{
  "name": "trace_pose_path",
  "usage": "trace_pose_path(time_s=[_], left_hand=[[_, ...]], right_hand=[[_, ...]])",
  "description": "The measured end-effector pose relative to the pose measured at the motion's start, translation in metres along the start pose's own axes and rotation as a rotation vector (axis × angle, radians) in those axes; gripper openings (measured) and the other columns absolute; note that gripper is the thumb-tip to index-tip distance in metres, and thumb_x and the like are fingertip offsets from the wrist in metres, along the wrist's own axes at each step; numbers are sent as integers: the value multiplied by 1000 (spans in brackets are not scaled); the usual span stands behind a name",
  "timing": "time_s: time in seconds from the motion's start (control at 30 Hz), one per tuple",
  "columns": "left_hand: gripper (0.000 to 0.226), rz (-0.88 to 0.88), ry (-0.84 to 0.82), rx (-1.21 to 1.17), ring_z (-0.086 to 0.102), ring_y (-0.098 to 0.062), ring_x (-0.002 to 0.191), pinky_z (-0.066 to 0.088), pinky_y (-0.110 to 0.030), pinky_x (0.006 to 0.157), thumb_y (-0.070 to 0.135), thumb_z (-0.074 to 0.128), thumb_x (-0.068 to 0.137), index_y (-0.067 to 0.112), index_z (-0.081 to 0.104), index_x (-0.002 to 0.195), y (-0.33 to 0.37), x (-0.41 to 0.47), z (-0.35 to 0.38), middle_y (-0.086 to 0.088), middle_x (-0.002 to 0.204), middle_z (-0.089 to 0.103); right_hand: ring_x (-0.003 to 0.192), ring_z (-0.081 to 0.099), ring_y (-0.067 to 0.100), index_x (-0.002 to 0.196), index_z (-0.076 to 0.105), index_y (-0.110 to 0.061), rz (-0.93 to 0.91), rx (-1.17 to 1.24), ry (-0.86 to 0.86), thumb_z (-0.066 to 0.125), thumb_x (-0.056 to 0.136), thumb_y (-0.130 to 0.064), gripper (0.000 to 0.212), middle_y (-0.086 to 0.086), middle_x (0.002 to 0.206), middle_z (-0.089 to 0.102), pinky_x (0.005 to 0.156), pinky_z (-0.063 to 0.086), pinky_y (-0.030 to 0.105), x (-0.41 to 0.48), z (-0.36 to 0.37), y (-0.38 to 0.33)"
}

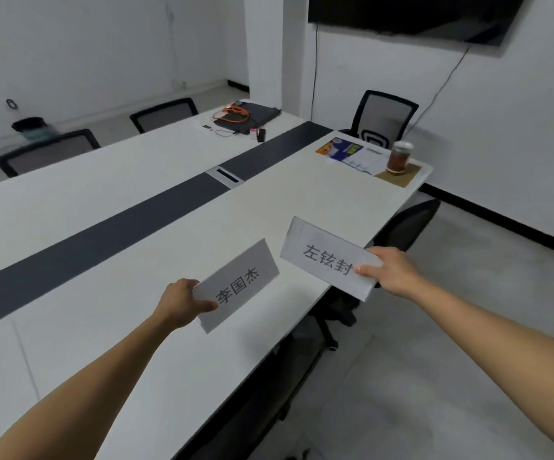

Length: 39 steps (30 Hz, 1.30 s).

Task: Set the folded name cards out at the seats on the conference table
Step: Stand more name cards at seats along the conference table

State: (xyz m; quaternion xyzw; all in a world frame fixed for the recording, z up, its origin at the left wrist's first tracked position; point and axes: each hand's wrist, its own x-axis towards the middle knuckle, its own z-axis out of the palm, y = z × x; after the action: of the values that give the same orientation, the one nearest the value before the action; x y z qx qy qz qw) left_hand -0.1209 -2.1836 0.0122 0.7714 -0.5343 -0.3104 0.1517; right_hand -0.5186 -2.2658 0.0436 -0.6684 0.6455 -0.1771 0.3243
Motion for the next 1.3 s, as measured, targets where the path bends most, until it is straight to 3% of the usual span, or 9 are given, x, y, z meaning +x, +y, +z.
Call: trace_pose_path(time_s=[0.13, 0.37, 0.57, 0.77, 0.9, 1.07, 1.17, 1.23, 1.3], left_hand=[[36, -82, 25, -28, 65, -22, 84, 52, -21, 59, 26, 79, 78, 11, 67, 108, -3, 28, -5, -8, 106, 70], [34, -281, 80, -17, 66, -23, 83, 60, -34, 70, 27, 79, 76, 13, 68, 105, -15, 74, 1, -7, 102, 71], [28, -446, 118, 11, 63, -21, 76, 56, -35, 63, 27, 78, 76, 13, 69, 98, -1, 121, 12, -5, 92, 71], [26, -538, 107, -7, 61, -22, 76, 51, -28, 58, 26, 77, 77, 13, 68, 98, 17, 169, 36, -5, 91, 69], [24, -555, 124, -26, 60, -23, 77, 52, -33, 63, 26, 76, 77, 14, 68, 96, 16, 198, 42, -4, 89, 68], [25, -559, 131, -32, 58, -23, 78, 49, -31, 63, 25, 76, 77, 17, 68, 99, 4, 232, 44, -2, 87, 65], [25, -559, 148, -47, 57, -23, 79, 46, -30, 62, 25, 77, 77, 16, 68, 98, -5, 248, 44, -4, 88, 66], [26, -554, 151, -66, 56, -23, 79, 42, -29, 59, 23, 78, 76, 15, 69, 99, -9, 255, 45, -4, 88, 66], [28, -557, 152, -97, 56, -23, 79, 40, -28, 58, 23, 78, 76, 16, 69, 102, -15, 259, 47, -4, 89, 65]], right_hand=[[89, 64, 17, 111, 69, -23, -26, -18, -82, 73, 85, -33, 28, -5, 99, 67, 75, 51, 31, 72, 5, -6], [88, 64, 22, 112, 67, -26, -100, -139, -277, 72, 84, -37, 30, -2, 99, 68, 78, 53, 37, 214, 42, -12], [87, 62, 21, 110, 67, -29, -161, -216, -392, 71, 81, -36, 30, -3, 98, 68, 72, 48, 33, 329, 67, -25], [88, 62, 22, 112, 66, -29, -183, -287, -489, 70, 81, -38, 32, -1, 102, 68, 72, 48, 32, 401, 106, -29], [89, 61, 21, 116, 65, -28, -194, -308, -512, 69, 85, -38, 33, 0, 108, 68, 72, 47, 31, 431, 132, -30], [106, 61, 26, 127, 59, -26, -239, -412, -500, 66, 86, -38, 43, 2, 122, 65, 81, 48, 34, 456, 157, -34], [125, 46, 29, 133, 55, -22, -484, -506, -285, 64, 86, -31, 48, 6, 135, 55, 96, 40, 41, 449, 165, -38], [115, 50, 30, 118, 64, -18, -735, -429, -137, 64, 83, -25, 35, 5, 121, 60, 88, 40, 40, 433, 173, -44], [100, 58, 32, 102, 69, -14, -890, -344, -150, 65, 80, -21, 23, 5, 104, 64, 78, 45, 39, 413, 189, -47]])
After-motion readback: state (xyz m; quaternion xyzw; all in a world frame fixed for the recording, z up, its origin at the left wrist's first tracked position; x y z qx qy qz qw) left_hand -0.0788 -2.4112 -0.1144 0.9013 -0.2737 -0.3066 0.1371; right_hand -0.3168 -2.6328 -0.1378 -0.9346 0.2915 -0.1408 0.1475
